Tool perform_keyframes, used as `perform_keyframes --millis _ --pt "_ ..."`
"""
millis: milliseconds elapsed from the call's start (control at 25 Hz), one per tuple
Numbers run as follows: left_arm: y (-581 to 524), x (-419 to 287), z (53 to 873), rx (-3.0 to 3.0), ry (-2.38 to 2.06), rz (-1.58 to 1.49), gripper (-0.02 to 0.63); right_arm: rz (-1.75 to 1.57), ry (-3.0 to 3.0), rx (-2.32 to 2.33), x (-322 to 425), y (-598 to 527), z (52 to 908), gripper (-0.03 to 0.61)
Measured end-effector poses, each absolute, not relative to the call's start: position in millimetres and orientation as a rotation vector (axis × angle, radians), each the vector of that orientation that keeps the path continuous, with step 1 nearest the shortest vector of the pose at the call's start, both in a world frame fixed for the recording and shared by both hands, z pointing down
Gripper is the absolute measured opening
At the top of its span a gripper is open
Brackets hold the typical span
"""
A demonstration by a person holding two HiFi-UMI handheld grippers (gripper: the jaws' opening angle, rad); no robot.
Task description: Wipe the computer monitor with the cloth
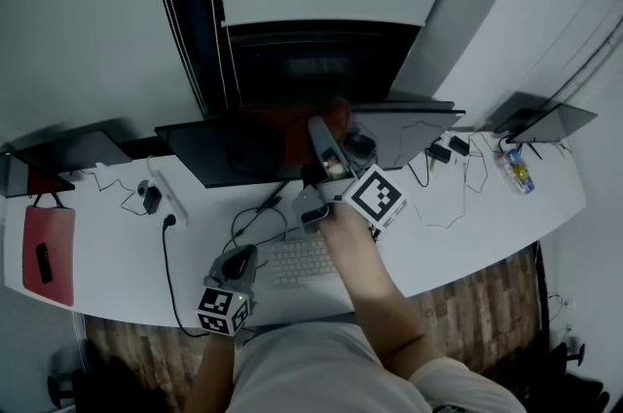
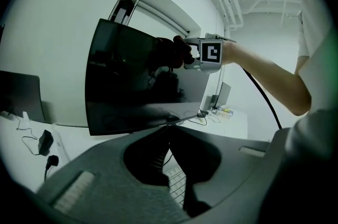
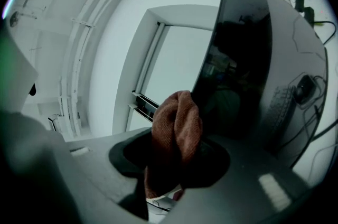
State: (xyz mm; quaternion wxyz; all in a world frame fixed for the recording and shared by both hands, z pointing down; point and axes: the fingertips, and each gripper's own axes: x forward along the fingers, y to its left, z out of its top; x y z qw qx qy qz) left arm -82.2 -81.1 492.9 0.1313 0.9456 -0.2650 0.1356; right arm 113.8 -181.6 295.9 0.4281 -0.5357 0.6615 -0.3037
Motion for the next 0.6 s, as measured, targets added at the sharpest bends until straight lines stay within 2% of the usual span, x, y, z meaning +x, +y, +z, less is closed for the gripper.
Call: perform_keyframes --millis 600 --pt "-62.5 12.7 495.3 2.788 -0.606 0.420 0.009 -0.711 1.525 -1.483 236.9 -133.1 305.7 0.156"
